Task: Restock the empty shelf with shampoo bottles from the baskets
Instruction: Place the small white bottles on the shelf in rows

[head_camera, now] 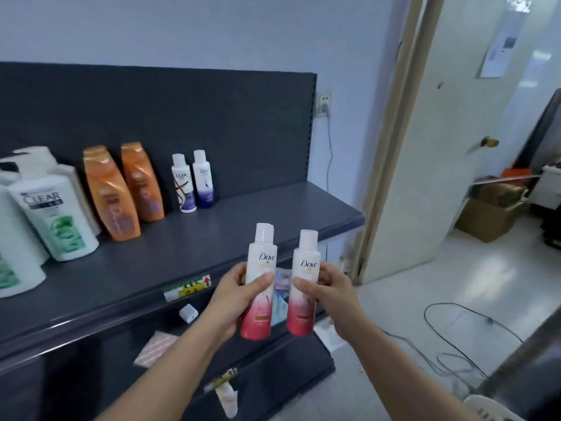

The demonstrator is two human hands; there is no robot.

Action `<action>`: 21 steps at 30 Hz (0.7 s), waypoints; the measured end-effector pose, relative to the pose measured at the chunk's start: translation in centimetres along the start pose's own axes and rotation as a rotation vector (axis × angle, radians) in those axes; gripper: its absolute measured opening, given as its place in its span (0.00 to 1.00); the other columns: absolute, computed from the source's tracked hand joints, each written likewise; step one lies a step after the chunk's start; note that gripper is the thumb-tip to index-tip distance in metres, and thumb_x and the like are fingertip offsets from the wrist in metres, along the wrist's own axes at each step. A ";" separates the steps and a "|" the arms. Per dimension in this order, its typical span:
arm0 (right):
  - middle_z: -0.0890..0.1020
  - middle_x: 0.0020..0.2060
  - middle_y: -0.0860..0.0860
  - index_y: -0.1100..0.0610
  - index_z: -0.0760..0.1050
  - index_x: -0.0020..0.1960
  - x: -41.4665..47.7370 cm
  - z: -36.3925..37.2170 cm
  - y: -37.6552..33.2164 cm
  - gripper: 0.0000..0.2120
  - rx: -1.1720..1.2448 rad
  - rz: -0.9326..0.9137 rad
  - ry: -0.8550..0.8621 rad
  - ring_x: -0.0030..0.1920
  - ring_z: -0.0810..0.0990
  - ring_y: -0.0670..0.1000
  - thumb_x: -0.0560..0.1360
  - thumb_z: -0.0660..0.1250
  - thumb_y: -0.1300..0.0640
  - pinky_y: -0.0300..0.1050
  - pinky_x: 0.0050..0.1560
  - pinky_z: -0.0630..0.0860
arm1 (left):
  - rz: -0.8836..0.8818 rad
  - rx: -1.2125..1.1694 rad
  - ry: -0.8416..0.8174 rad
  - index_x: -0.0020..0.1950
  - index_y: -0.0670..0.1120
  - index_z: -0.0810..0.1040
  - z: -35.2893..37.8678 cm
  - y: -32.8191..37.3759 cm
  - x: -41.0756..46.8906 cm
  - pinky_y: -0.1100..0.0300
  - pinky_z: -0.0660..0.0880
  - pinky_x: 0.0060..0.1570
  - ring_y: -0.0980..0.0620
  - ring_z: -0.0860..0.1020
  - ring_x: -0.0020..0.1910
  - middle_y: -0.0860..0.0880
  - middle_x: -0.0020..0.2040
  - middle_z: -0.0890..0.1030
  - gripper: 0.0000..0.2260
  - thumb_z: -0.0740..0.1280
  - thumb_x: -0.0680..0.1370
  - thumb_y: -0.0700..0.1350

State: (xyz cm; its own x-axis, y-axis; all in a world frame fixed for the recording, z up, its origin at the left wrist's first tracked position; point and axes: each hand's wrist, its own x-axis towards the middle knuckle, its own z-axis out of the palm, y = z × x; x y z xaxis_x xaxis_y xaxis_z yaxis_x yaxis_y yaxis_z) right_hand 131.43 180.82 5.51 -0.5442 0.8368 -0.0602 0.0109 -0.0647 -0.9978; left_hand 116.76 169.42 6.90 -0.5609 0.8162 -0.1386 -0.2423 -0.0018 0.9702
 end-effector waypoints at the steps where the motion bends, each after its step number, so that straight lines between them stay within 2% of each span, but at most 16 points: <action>1: 0.86 0.45 0.55 0.60 0.77 0.54 1.0 1.2 -0.7 0.15 0.003 -0.019 -0.019 0.43 0.84 0.50 0.69 0.76 0.67 0.40 0.41 0.81 | 0.022 0.001 0.013 0.54 0.43 0.76 -1.0 0.9 0.8 0.52 0.79 0.45 0.48 0.82 0.42 0.44 0.47 0.84 0.12 0.72 0.73 0.38; 3: 0.86 0.47 0.56 0.61 0.77 0.55 2.9 3.5 -2.0 0.16 0.013 -0.061 -0.051 0.45 0.84 0.51 0.69 0.75 0.68 0.40 0.43 0.81 | 0.061 0.019 0.038 0.53 0.44 0.76 -2.9 2.5 2.4 0.53 0.78 0.44 0.49 0.81 0.42 0.46 0.46 0.83 0.11 0.72 0.73 0.38; 7: 0.86 0.44 0.49 0.56 0.77 0.51 6.3 7.4 -4.1 0.15 -0.005 -0.118 -0.103 0.43 0.85 0.45 0.68 0.77 0.68 0.36 0.41 0.80 | 0.124 0.046 0.087 0.53 0.46 0.77 -6.0 5.2 5.0 0.57 0.76 0.42 0.52 0.82 0.43 0.48 0.46 0.84 0.12 0.73 0.72 0.39; 10: 0.86 0.47 0.50 0.56 0.77 0.52 8.8 9.8 -5.3 0.17 -0.015 -0.131 -0.141 0.47 0.84 0.48 0.68 0.77 0.67 0.38 0.46 0.81 | 0.166 0.039 0.142 0.53 0.46 0.77 -7.9 6.6 6.8 0.57 0.76 0.44 0.51 0.82 0.44 0.48 0.47 0.84 0.12 0.73 0.72 0.37; 15: 0.85 0.50 0.50 0.57 0.75 0.56 13.2 12.7 -5.9 0.20 -0.039 -0.161 -0.192 0.49 0.84 0.46 0.68 0.77 0.66 0.38 0.48 0.80 | 0.219 0.018 0.226 0.51 0.48 0.77 -10.3 7.9 10.4 0.59 0.76 0.44 0.52 0.81 0.44 0.49 0.47 0.83 0.14 0.72 0.71 0.34; 18: 0.85 0.49 0.50 0.56 0.75 0.55 16.4 14.2 -5.9 0.20 -0.040 -0.158 -0.232 0.49 0.84 0.46 0.68 0.78 0.66 0.40 0.49 0.80 | 0.240 0.051 0.283 0.53 0.48 0.77 -11.5 8.3 12.8 0.59 0.75 0.45 0.53 0.81 0.45 0.50 0.47 0.83 0.15 0.73 0.71 0.34; 21: 0.86 0.49 0.50 0.57 0.76 0.54 19.7 15.4 -6.0 0.19 -0.058 -0.165 -0.277 0.47 0.84 0.45 0.67 0.78 0.66 0.38 0.46 0.79 | 0.255 0.088 0.348 0.56 0.47 0.78 -12.7 8.6 15.6 0.61 0.74 0.43 0.53 0.80 0.47 0.50 0.49 0.83 0.17 0.74 0.71 0.34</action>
State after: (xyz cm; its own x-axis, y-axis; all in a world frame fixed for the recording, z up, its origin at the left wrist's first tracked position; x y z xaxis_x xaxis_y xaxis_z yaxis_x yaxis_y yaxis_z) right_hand 107.72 189.32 10.73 -0.7498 0.6534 0.1038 -0.0532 0.0968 -0.9939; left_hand 95.88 174.80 10.57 -0.8309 0.5528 0.0631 -0.0021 -0.1166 0.9932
